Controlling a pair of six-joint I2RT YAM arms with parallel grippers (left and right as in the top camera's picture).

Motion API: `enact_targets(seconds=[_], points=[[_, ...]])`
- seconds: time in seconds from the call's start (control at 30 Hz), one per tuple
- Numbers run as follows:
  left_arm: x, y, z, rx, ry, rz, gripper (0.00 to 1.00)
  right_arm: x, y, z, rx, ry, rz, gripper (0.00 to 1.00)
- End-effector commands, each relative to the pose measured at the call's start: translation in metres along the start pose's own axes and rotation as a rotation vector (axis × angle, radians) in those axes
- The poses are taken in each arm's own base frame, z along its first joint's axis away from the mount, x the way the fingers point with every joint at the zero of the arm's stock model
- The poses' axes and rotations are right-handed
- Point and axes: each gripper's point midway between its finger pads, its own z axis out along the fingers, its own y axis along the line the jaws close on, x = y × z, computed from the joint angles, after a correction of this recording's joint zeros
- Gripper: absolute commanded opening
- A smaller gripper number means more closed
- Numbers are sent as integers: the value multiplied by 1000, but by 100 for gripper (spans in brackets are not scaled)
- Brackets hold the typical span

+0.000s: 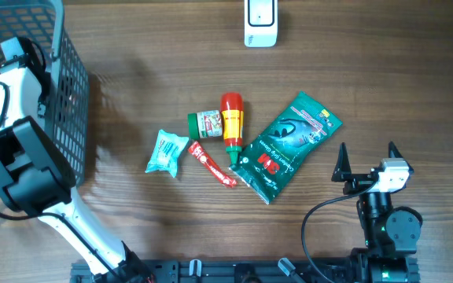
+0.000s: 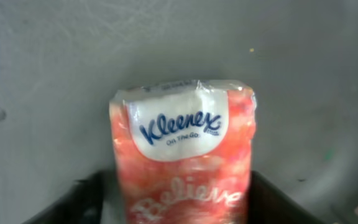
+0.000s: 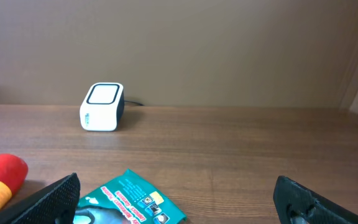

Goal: Scan the item barcode

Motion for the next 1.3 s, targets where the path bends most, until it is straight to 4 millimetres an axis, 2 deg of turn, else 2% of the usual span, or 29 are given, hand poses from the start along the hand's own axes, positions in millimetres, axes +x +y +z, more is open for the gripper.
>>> enact_targets(seconds=[0.0, 0.1, 0.2, 0.3, 0.33, 0.37, 0.47, 0.5, 0.53, 0.63, 0.67, 0.7, 0.83, 0.97, 1.03, 1.13, 1.27], points=[[14, 19, 28, -65, 75, 84, 33, -1, 4, 0, -22, -3, -9, 100], [10, 30, 25, -88, 90, 61, 21, -1, 4, 0, -22, -3, -9, 100], [1, 40, 13, -103, 97, 31, 19, -1, 4, 0, -22, -3, -9, 100], [-12, 48, -7, -108, 93, -1, 19, -1, 4, 0, -22, -3, -9, 100], [-19, 52, -20, -104, 85, -19, 18, -1, 4, 0, -22, -3, -8, 100], [-31, 57, -44, -92, 65, -45, 18, -1, 4, 0, -22, -3, -9, 100], [-45, 62, -83, -63, 24, -78, 20, -1, 4, 0, -22, -3, -9, 100], [-51, 65, -103, -45, 0, -91, 20, -1, 4, 0, -22, -3, -9, 100], [-54, 67, -124, -22, -25, -103, 20, -1, 4, 0, -22, -3, -8, 100], [-55, 69, -169, 55, -75, -121, 20, -1, 4, 0, -22, -3, -9, 100], [-53, 70, -197, 104, -112, -124, 20, -1, 4, 0, -22, -3, -8, 100], [-50, 70, -218, 138, -143, -123, 20, -1, 4, 0, -22, -3, -9, 100], [-33, 77, -281, 233, -234, -112, 20, -1, 4, 0, -22, -3, -8, 100], [-5, 82, -336, 357, -291, -91, 20, -1, 4, 0, -22, -3, -8, 100], [15, 79, -364, 445, -307, -57, 20, -1, 4, 0, -22, -3, -9, 100], [53, 72, -393, 554, -294, 23, 20, -1, 4, 0, -22, -3, -9, 100], [103, 63, -404, 605, -228, 155, 16, -1, 4, 0, -22, -3, -9, 100]])
